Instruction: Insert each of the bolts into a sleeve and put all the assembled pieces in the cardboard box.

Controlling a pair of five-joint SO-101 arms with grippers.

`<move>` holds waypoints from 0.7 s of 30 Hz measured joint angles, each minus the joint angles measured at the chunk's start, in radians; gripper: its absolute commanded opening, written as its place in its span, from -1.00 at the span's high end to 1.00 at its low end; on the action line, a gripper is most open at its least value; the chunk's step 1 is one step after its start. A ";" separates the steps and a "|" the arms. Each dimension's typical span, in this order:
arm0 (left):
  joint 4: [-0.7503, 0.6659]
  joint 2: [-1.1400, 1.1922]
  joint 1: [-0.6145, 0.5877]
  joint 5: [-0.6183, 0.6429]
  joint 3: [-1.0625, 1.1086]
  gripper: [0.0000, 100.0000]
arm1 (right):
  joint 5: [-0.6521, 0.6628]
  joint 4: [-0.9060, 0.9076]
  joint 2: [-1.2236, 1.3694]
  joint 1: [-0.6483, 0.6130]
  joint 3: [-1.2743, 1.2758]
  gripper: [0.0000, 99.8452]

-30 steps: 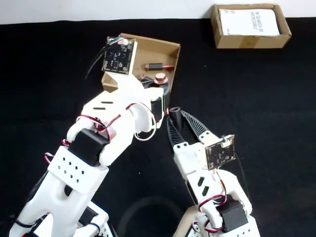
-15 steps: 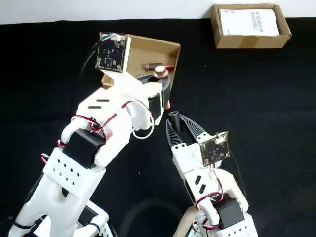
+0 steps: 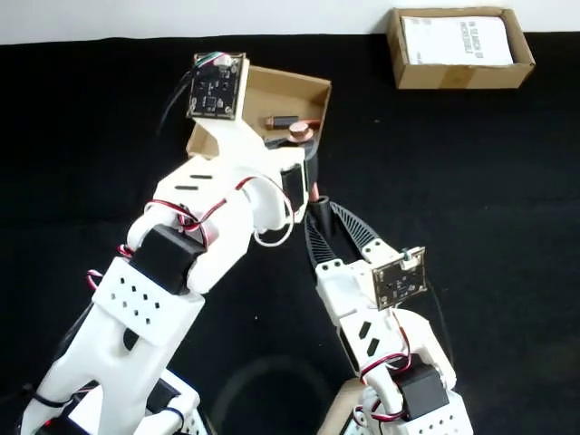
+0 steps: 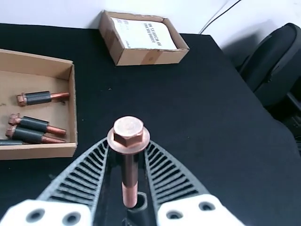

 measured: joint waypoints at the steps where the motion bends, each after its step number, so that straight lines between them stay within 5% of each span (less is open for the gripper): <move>1: 0.000 0.000 0.003 0.000 0.000 0.98 | 0.000 0.000 0.000 0.000 0.000 0.99; 21: 0.000 0.000 0.049 0.081 0.106 0.98 | 0.000 -0.081 0.002 0.002 0.002 0.99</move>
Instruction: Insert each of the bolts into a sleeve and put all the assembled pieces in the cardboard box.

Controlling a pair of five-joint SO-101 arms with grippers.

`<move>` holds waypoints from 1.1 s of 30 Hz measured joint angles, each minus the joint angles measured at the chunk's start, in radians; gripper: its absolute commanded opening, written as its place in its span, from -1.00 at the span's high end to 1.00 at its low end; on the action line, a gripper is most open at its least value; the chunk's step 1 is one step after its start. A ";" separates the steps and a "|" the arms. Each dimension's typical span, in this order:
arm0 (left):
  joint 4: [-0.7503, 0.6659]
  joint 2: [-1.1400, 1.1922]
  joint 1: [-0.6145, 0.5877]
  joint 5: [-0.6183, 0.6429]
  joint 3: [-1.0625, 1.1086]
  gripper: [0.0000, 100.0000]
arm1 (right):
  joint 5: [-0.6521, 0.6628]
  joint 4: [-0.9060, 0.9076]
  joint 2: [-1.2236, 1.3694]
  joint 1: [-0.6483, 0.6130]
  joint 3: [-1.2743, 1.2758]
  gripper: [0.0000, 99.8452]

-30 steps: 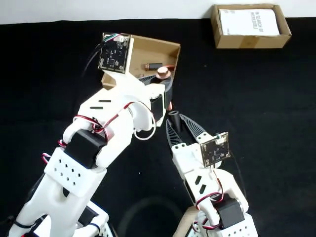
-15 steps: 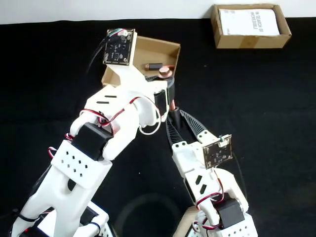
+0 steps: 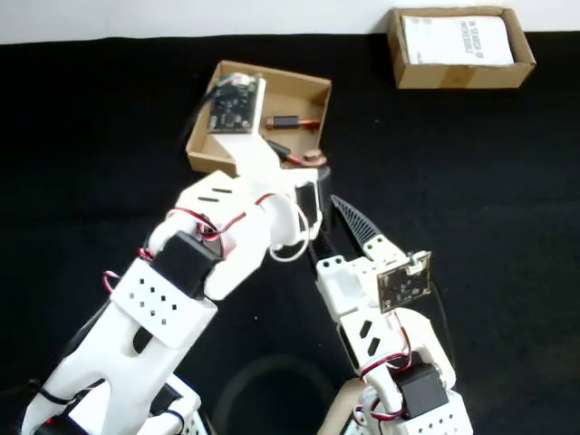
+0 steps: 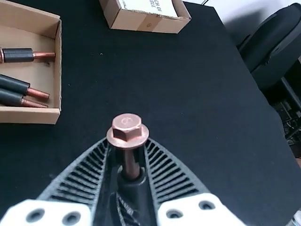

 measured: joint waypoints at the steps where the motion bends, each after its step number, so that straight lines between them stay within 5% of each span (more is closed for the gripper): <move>1: 0.000 0.000 0.002 0.000 0.000 0.98 | 0.000 -0.002 0.000 -0.002 0.000 0.99; 7: 0.084 0.000 0.003 -0.020 0.000 0.95 | 0.000 -0.002 0.000 -0.003 0.002 0.99; 15: 0.399 -0.012 0.002 -0.212 -0.041 0.36 | 0.038 0.002 0.003 -0.005 0.011 0.99; 18: 0.546 -0.012 0.015 -0.247 -0.080 0.30 | 0.038 -0.006 0.002 -0.003 0.009 0.99; 26: 0.815 -0.003 0.025 -0.259 -0.313 0.34 | 0.037 -0.025 0.075 0.015 0.008 0.99; 33: 0.918 -0.132 -0.106 -0.285 -0.425 0.96 | -0.072 -0.025 0.359 0.138 -0.203 0.99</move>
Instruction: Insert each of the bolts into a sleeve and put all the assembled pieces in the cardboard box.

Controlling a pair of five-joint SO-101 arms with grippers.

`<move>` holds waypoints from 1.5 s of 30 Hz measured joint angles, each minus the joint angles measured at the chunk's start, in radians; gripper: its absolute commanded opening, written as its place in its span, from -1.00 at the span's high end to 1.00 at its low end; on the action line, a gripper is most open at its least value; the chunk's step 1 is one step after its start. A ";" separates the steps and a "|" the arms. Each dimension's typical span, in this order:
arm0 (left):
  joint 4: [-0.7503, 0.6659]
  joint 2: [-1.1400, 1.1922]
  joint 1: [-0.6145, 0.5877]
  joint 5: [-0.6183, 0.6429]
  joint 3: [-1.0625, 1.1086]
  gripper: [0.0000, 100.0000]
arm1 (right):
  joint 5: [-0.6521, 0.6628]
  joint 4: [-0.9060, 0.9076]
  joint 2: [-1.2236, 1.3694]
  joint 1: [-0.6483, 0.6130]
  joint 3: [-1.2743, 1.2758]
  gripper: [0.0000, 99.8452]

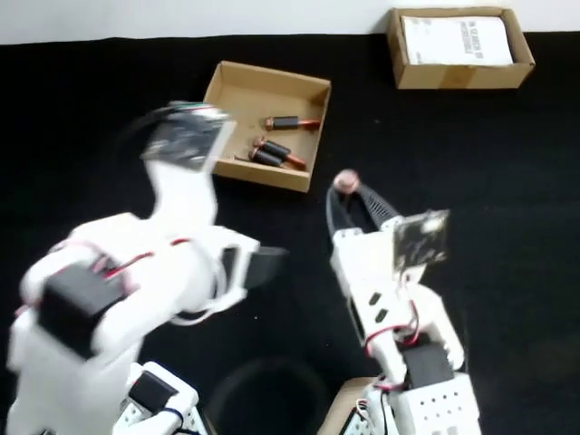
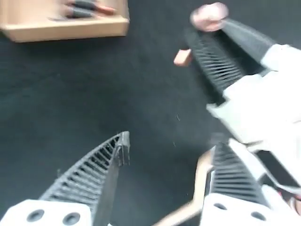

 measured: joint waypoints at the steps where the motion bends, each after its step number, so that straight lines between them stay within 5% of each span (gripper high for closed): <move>1: 0.002 -0.032 -0.026 -0.023 0.000 0.99 | -0.008 0.000 0.058 0.006 -0.055 0.99; 10: -0.023 -0.238 -0.361 -0.158 0.094 0.98 | -0.008 0.000 0.612 0.008 -0.562 0.99; 15: -0.157 -0.365 -0.566 -0.161 0.391 0.98 | 0.187 0.000 0.970 -0.043 -0.848 0.99; 23: -0.535 -0.661 -0.746 -0.160 1.132 0.98 | 0.611 -0.002 1.519 -0.117 -1.172 0.99; 30: -0.927 -0.984 -0.895 -0.160 1.616 0.98 | 0.802 -0.002 1.791 -0.141 -1.336 0.99; 35: -1.022 -0.991 -0.931 -0.160 1.639 0.98 | 0.967 -0.002 1.921 -0.158 -1.387 0.99; 41: -0.939 -0.991 -0.919 -0.160 1.640 0.98 | 1.057 -0.015 2.013 -0.158 -1.435 0.97; 45: -0.936 -0.991 -0.913 -0.160 1.640 0.98 | 1.063 -0.017 2.022 -0.158 -1.444 0.68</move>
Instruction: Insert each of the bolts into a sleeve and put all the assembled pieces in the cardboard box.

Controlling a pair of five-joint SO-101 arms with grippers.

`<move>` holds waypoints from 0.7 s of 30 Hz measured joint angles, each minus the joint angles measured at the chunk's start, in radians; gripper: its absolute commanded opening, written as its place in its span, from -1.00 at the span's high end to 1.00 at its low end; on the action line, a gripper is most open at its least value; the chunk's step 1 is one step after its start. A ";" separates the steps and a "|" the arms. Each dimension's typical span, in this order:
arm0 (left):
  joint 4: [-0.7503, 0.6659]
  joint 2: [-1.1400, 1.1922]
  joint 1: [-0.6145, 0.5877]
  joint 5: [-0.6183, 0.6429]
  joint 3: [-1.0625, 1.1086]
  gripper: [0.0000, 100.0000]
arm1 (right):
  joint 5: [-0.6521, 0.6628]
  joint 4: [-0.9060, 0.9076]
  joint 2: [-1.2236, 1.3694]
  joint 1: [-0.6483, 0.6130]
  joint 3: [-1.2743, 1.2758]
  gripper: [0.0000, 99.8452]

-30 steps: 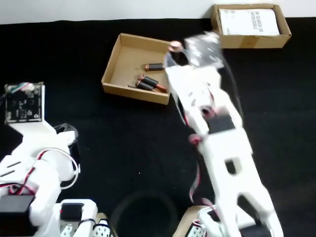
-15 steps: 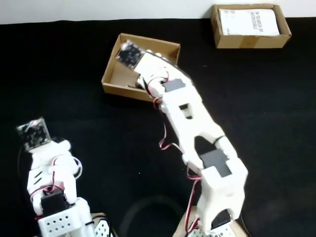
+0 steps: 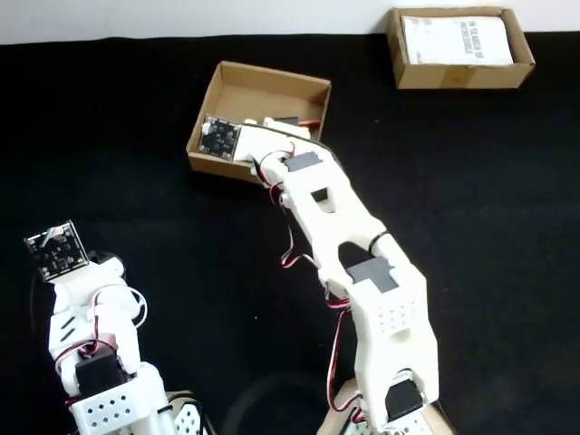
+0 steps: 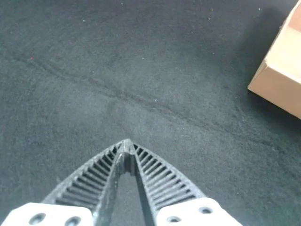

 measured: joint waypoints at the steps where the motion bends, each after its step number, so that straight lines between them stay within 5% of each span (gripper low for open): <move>1: 0.000 0.000 0.000 0.000 0.000 0.98 | 0.000 0.000 0.000 0.000 0.000 0.61; 6: 0.002 0.000 0.000 0.000 0.000 0.98 | 0.000 0.000 0.003 0.000 0.000 0.64; 12: 0.002 0.000 0.000 0.000 0.000 0.98 | -0.034 0.049 -0.084 0.000 0.002 0.99; 21: 0.031 0.000 0.081 0.002 0.000 0.98 | -0.583 0.477 -0.566 -0.003 0.002 0.97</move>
